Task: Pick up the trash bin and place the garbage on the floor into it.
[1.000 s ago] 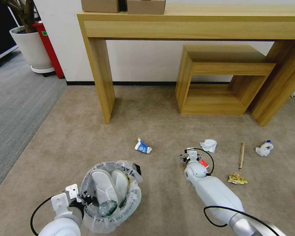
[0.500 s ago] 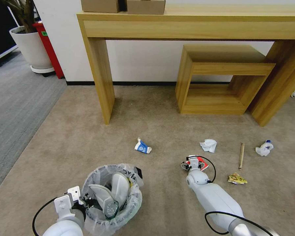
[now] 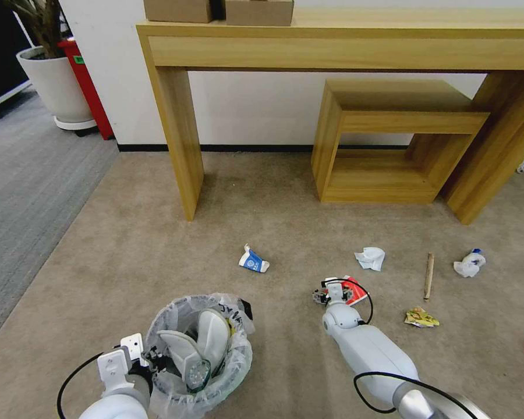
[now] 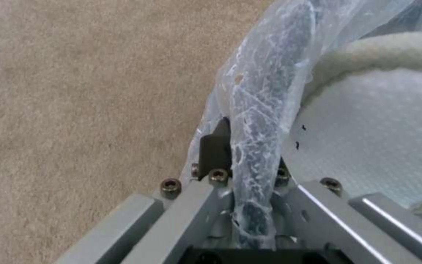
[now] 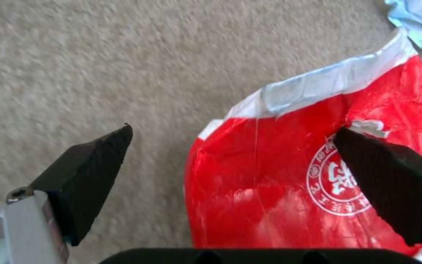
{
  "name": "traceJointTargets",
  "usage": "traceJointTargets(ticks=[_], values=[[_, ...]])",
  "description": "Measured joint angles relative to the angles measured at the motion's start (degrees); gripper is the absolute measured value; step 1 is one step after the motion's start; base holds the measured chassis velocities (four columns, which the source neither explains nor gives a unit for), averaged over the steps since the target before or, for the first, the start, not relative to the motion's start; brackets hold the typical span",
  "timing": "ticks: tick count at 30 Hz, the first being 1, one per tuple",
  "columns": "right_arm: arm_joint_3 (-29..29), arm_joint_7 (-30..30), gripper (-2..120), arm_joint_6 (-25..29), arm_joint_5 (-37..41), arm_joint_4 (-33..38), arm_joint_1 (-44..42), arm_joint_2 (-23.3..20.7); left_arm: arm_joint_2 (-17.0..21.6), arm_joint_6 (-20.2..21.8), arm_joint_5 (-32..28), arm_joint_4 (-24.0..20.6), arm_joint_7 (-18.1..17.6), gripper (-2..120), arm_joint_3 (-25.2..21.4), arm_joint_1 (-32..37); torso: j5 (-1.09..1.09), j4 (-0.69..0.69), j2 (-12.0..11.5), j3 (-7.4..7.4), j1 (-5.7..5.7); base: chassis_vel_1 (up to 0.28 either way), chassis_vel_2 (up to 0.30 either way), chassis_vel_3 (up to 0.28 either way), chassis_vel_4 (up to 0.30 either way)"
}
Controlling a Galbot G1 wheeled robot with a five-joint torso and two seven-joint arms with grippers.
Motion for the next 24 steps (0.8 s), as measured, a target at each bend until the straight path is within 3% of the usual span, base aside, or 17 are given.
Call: traceJointTargets(ticks=[24], values=[[-0.56, -1.71, 100, 2.09, -2.77, -2.57, 1.07, 0.85, -0.36, -0.24, 1.67, 0.60, 0.52, 0, 1.06, 0.45, 0.01, 0.01, 0.00, 0.00, 0.00, 0.000, 0.000, 0.000, 0.000]])
